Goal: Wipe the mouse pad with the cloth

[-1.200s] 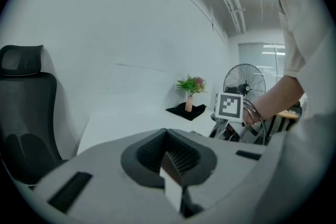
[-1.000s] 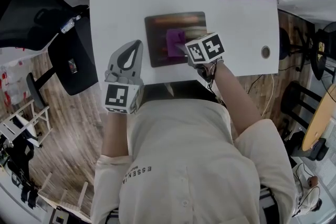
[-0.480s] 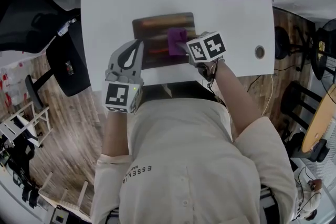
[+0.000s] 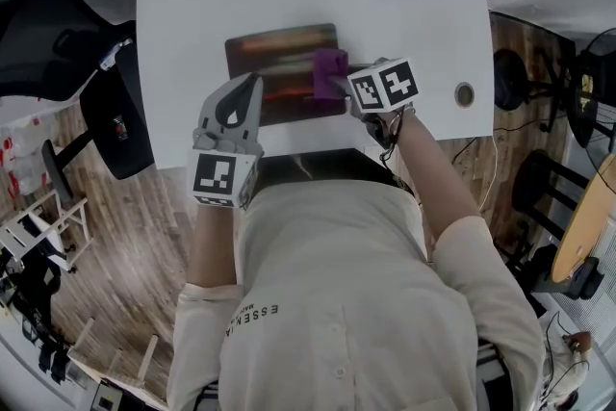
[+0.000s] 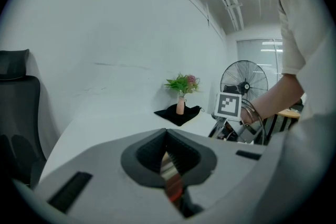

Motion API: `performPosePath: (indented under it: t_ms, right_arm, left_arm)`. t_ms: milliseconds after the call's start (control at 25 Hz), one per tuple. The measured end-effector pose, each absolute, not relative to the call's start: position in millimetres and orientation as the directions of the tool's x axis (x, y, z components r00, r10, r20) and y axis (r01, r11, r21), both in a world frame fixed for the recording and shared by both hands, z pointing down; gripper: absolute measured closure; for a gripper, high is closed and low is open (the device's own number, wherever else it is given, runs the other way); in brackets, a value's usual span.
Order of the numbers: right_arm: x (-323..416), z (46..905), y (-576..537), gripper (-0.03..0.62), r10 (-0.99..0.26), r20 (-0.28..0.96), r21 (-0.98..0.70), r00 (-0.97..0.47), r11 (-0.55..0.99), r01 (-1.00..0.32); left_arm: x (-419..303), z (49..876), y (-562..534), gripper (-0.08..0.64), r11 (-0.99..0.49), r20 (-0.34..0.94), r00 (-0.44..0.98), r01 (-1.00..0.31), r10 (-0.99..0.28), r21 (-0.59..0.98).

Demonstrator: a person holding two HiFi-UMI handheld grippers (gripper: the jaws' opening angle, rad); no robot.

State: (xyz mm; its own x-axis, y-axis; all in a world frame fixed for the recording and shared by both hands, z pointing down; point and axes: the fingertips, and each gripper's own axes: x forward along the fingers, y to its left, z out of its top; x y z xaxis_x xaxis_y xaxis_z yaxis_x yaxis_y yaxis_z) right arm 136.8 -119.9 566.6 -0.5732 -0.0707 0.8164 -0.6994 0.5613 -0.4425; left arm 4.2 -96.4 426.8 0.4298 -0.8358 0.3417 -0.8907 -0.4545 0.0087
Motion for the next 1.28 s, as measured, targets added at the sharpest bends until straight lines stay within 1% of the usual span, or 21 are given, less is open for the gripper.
performPosePath:
  t_ms: [320,560,760,1040,1280]
  right_arm:
    - [167,566,-123,0.477,-0.104,0.829,-0.413,-0.549,0.547,-0.728]
    - [163,544,-118,0.480,-0.141,0.831,-0.384,-0.539,0.556,-0.737]
    - [124,525,-96,0.480,-0.145,0.807,-0.408,-0.573,0.565,-0.717]
    - [46,518,-43,0.480,-0.080,0.764,-0.464,-0.640,0.621,-0.632]
    - [-5,527,-15,0.481,-0.031,0.749,-0.491,-0.662,0.645,-0.585]
  left_arm:
    - [21,424,-86,0.560,-0.448,0.327,0.425,-0.894,-0.844,0.006]
    - [11,412,-71,0.560,-0.462,0.307,0.438,-0.887,-0.845,-0.007]
    - [-17,402,-54,0.560,-0.479,0.302,0.453,-0.878,-0.839,-0.011]
    - [-65,401,-27,0.560,-0.474,0.316,0.446,-0.881,-0.838,-0.014]
    - [-97,404,-8,0.560,-0.452,0.325,0.424,-0.892,-0.845,-0.010]
